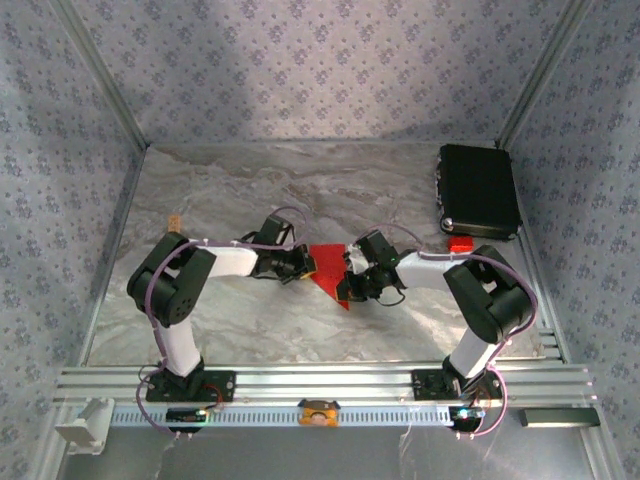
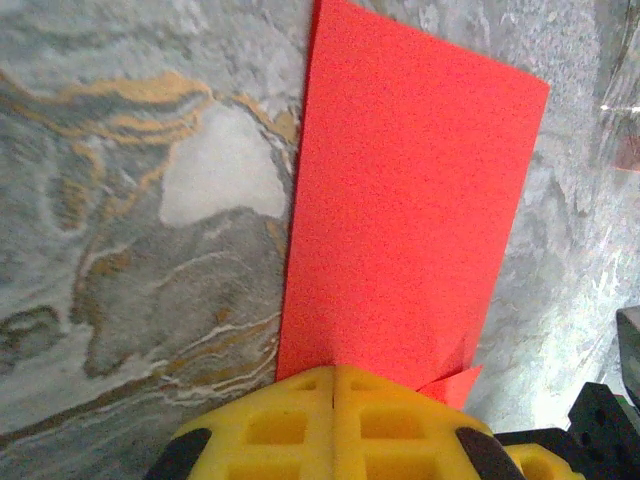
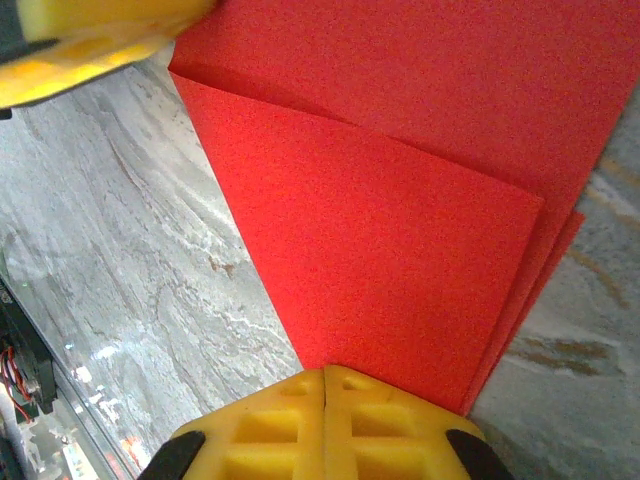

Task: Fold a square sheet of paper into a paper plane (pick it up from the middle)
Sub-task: Third fold the triangle at the center of the table.

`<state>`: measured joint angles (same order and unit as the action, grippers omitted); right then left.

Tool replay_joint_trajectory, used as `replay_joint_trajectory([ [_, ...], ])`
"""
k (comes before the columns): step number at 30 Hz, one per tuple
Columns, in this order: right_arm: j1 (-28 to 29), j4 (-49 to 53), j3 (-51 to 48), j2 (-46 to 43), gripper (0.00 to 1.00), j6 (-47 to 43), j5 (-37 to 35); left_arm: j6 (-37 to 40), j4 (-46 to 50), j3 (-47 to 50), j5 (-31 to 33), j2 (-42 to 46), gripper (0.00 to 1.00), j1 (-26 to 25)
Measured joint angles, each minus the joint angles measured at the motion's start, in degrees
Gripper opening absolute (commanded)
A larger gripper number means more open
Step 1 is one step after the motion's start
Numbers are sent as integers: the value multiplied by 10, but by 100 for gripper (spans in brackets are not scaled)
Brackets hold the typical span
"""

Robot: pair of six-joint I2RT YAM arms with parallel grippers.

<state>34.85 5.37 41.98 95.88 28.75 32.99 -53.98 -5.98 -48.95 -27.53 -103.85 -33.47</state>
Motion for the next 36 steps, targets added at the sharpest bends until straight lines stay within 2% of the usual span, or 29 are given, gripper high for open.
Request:
replay_joint_trajectory([
  [6,-2,2,-1,-1,0,0,5,8,25,0,33,53,3,5],
  [10,-4,2,-2,-1,0,0,7,8,27,0,42,88,3,-15],
  [18,-6,3,-3,-2,0,0,9,-11,-3,13,31,45,0,-78],
  [21,-6,3,-4,-2,0,0,9,-18,-12,27,25,20,0,-74],
  [28,-7,1,-4,-3,0,0,9,-17,-40,43,-4,18,0,-49],
  [36,-7,-1,-4,-3,0,0,9,-15,-30,40,-12,18,0,-29],
])
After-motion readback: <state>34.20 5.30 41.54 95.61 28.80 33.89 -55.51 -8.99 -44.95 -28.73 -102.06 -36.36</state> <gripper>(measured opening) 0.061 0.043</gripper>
